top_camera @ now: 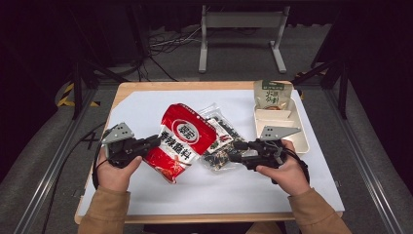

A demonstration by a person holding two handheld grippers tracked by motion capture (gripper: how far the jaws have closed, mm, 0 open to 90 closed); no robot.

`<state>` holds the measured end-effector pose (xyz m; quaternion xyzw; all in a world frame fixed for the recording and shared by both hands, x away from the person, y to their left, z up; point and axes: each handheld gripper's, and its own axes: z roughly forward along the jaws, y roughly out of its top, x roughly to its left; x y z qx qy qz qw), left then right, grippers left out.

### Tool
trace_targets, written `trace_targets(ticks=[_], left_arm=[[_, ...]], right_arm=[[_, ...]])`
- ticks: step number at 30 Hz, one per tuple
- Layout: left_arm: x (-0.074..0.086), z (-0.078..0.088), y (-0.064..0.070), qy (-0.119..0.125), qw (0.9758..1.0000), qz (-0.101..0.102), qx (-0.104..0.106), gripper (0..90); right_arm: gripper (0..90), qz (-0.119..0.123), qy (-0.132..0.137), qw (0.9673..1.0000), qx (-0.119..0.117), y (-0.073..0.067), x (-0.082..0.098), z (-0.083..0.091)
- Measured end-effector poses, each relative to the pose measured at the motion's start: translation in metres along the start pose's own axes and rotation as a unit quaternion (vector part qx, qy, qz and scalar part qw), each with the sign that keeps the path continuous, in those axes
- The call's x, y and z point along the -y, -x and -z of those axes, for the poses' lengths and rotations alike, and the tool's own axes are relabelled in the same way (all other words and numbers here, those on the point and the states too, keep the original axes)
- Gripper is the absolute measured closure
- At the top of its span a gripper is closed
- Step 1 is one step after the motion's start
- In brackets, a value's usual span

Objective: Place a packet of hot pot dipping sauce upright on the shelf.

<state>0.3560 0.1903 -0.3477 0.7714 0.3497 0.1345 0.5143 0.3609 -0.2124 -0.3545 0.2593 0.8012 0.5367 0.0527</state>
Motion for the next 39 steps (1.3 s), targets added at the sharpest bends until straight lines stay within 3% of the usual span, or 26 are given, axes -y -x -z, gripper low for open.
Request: trace_targets(ticks=[11, 26, 35, 39], left_arm=[[-0.003, -0.017, 0.015, 0.017, 0.9995, -0.004, 0.027, 83.9], [-0.002, -0.029, 0.028, 0.033, 0.9983, -0.007, 0.047, 83.8], [0.0, -0.029, 0.031, 0.049, 0.9978, -0.009, 0.045, 83.8], [0.001, -0.032, 0.033, 0.042, 0.998, -0.014, 0.045, 83.7]], right_arm=[[43.7, -0.01, -0.007, 0.9999, -0.008, -0.007, 0.003, -0.029], [44.2, -0.031, 0.001, 0.9995, -0.01, -0.008, 0.01, -0.048], [53.4, -0.068, 0.012, 0.9969, -0.039, -0.005, 0.01, -0.054], [66.8, -0.063, 0.005, 0.9972, -0.041, -0.002, 0.01, -0.053]])
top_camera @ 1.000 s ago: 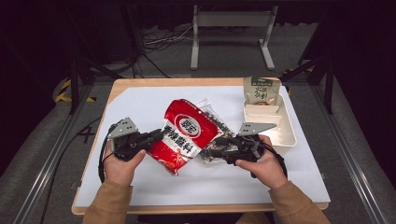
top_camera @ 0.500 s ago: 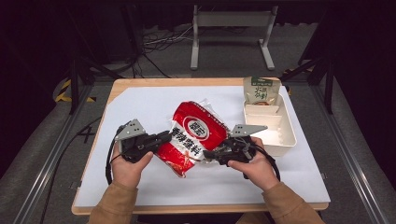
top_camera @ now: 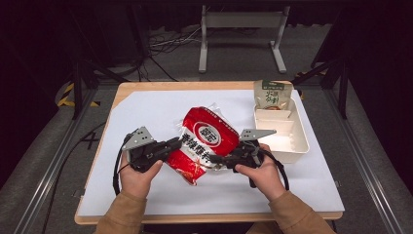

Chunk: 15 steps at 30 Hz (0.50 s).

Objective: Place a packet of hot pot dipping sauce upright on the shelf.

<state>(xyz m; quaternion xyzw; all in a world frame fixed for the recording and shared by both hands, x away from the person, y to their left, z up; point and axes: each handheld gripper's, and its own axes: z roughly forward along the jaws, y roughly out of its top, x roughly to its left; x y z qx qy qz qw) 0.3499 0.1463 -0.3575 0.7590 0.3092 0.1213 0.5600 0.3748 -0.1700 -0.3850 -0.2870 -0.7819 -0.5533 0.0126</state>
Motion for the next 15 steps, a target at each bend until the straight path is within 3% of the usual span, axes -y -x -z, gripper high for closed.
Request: trace_targets(ticks=[5, 8, 15], left_arm=[[0.002, -0.003, 0.0, -0.008, 0.9999, 0.002, 0.007, 83.6], [0.002, -0.004, 0.001, -0.007, 0.9999, -0.002, 0.008, 83.5], [0.004, -0.005, 0.0, -0.009, 0.9999, -0.003, 0.014, 83.2]], right_arm=[[85.3, 0.014, 0.001, 0.9999, -0.008, 0.004, -0.004, 0.006], [88.6, 0.014, 0.004, 0.9998, -0.017, 0.006, -0.006, 0.009], [89.2, 0.039, -0.004, 0.9992, -0.007, 0.002, -0.013, 0.014]])
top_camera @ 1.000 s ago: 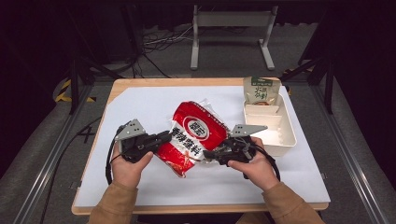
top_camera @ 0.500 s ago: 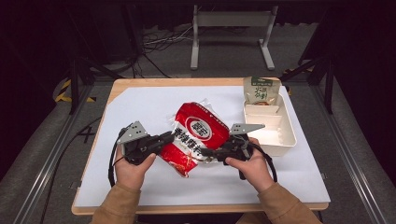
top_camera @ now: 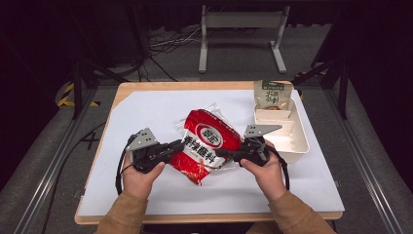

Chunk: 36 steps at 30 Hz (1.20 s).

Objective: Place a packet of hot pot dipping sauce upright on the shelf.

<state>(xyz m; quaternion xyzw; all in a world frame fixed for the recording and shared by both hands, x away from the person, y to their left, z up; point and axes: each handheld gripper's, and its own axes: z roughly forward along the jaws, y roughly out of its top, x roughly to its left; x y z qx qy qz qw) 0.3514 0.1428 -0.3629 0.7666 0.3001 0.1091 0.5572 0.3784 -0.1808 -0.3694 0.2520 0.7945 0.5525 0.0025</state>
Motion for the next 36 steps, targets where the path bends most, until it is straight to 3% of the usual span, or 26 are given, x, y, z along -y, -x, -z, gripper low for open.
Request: trace_targets(ticks=[8, 10, 15, 24, 29, 32, 36], left_arm=[[0.003, -0.001, -0.003, 0.005, 0.9999, 0.007, 0.009, 80.3], [0.003, 0.002, -0.005, 0.007, 0.9999, 0.009, 0.002, 77.9], [0.004, 0.003, -0.008, 0.004, 0.9999, 0.009, -0.008, 75.0], [0.005, 0.009, -0.015, 0.005, 0.9997, 0.011, -0.019, 68.9], [0.006, 0.008, -0.017, 0.0, 0.9998, 0.013, -0.017, 65.9], [0.007, 0.006, -0.018, -0.011, 0.9998, 0.006, -0.013, 62.2], [0.008, 0.003, -0.018, -0.023, 0.9997, 0.003, -0.011, 60.1]], right_arm=[[89.4, 0.038, -0.014, 0.9992, 0.001, -0.007, -0.012, 0.011], [89.4, 0.054, -0.025, 0.9982, 0.009, -0.01, -0.017, 0.014], [89.4, 0.097, -0.055, 0.993, 0.038, -0.014, -0.032, 0.024], [89.4, 0.137, -0.097, 0.9839, 0.061, -0.009, -0.056, 0.047], [89.4, 0.149, -0.107, 0.9801, 0.077, -0.005, -0.065, 0.06], [89.4, 0.151, -0.108, 0.98, 0.072, -0.003, -0.071, 0.069], [89.4, 0.165, -0.115, 0.977, 0.071, -0.003, -0.082, 0.08]])
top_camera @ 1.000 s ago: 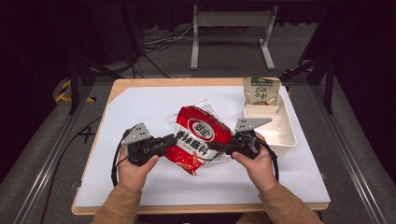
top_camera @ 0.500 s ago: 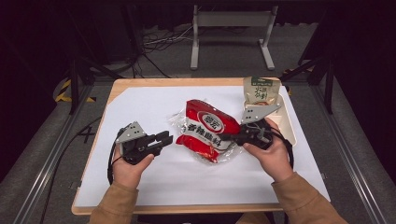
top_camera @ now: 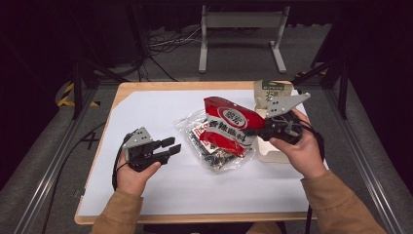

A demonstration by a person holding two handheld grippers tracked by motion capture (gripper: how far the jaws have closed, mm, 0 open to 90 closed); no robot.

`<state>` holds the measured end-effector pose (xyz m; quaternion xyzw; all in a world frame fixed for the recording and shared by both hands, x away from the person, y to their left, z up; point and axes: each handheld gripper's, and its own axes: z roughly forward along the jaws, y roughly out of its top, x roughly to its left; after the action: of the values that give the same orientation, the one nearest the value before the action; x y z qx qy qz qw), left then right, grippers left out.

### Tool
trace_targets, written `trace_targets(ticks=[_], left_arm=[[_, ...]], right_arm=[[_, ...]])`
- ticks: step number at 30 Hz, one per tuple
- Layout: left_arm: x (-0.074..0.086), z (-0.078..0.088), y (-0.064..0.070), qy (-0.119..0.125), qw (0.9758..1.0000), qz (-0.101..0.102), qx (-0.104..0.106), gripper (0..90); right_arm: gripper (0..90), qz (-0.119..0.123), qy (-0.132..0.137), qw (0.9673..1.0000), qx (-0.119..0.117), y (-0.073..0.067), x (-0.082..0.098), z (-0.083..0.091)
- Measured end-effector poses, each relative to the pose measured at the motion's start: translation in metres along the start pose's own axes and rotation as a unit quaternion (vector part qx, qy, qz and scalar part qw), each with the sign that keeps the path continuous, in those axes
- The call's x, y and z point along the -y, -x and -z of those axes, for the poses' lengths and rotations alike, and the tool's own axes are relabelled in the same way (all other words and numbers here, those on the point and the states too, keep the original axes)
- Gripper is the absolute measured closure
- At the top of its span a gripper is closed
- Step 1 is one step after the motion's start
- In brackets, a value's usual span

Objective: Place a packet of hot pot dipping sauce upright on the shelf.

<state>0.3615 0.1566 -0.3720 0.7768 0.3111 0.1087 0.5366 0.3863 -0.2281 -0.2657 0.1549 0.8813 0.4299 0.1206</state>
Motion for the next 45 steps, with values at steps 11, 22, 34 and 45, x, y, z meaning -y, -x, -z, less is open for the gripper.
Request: trace_targets(ticks=[11, 22, 34, 45], left_arm=[[0.004, 0.003, -0.007, -0.017, 0.9998, 0.007, -0.002, 57.0], [0.008, 0.008, -0.015, -0.028, 0.9995, 0.008, -0.013, 53.5], [0.011, 0.009, -0.02, -0.036, 0.9991, 0.015, -0.016, 51.8], [0.014, 0.012, -0.024, -0.038, 0.9988, 0.02, -0.025, 48.6]], right_arm=[[89.4, 0.024, -0.027, 0.9992, 0.02, 0.019, -0.008, 0.031], [89.3, 0.016, -0.039, 0.9986, 0.032, 0.041, -0.003, 0.05], [89.3, 0.016, -0.044, 0.9976, 0.05, 0.065, -0.001, 0.066], [89.3, 0.027, -0.05, 0.9957, 0.073, 0.086, 0.005, 0.076]])
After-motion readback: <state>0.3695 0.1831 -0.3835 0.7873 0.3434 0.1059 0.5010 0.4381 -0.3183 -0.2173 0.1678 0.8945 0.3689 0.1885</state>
